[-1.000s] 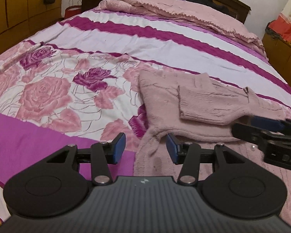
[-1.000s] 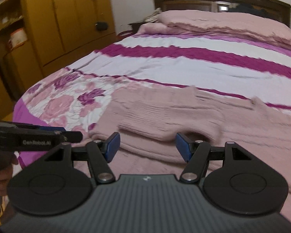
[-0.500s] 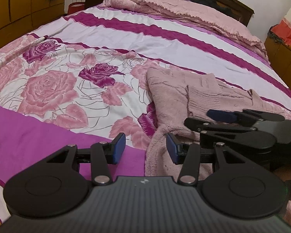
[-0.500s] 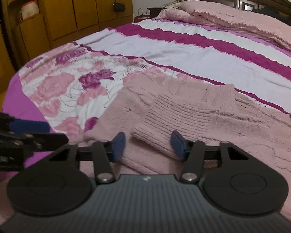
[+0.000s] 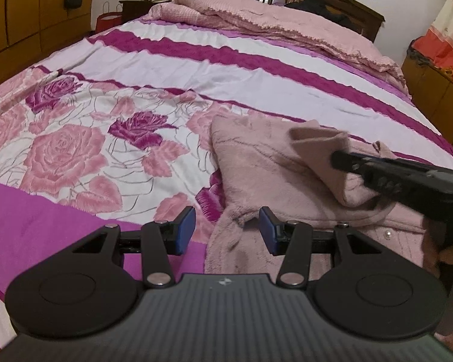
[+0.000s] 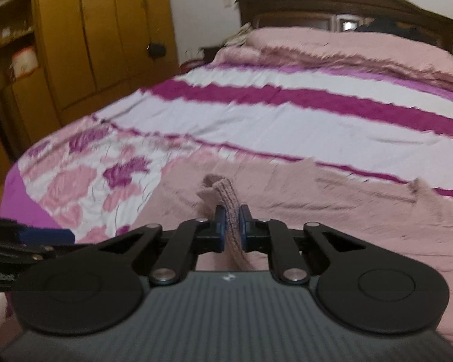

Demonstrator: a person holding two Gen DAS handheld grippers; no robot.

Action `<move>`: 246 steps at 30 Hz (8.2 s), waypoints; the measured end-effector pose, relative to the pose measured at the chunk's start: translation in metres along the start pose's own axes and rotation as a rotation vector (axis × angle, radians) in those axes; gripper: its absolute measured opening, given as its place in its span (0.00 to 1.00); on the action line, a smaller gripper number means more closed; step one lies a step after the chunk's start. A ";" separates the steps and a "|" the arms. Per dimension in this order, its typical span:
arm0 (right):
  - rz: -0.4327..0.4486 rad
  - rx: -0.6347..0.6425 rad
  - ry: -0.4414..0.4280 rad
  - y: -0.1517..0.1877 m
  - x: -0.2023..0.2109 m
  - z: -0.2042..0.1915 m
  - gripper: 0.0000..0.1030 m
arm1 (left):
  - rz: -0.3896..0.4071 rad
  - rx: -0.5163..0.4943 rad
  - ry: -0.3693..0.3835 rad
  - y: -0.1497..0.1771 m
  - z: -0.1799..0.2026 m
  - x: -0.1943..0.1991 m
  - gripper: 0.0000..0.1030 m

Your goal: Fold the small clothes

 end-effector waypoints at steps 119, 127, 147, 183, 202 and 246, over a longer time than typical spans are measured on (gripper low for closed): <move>-0.214 0.118 0.038 0.118 0.225 0.023 0.46 | -0.128 -0.383 0.101 0.107 0.034 0.104 0.68; -0.283 0.180 -0.016 0.132 0.236 0.005 0.55 | -0.177 -0.513 0.108 0.139 0.029 0.117 0.69; -0.413 0.349 -0.031 0.159 0.226 -0.017 0.55 | -0.174 -0.740 0.096 0.177 0.049 0.117 0.74; -0.237 -0.026 0.067 0.132 0.199 0.024 0.55 | -0.108 -0.769 0.255 0.176 0.081 0.110 0.74; -0.315 0.149 0.142 0.163 0.225 0.020 0.55 | -0.051 -0.702 0.050 0.166 0.042 0.098 0.74; 0.066 0.206 0.469 0.059 0.192 0.061 0.12 | 0.368 -0.561 0.076 0.036 0.120 0.077 0.06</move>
Point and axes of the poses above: each gripper's, at about its wrist camera, not at the fingertips, and x roughly against the way its jaws point, z to its right, y to its underside, the point moved 2 cm from there along -x, roughly the way its jaws point, and after that the axes turned 10 degrees about x, right-handed, at the moved point
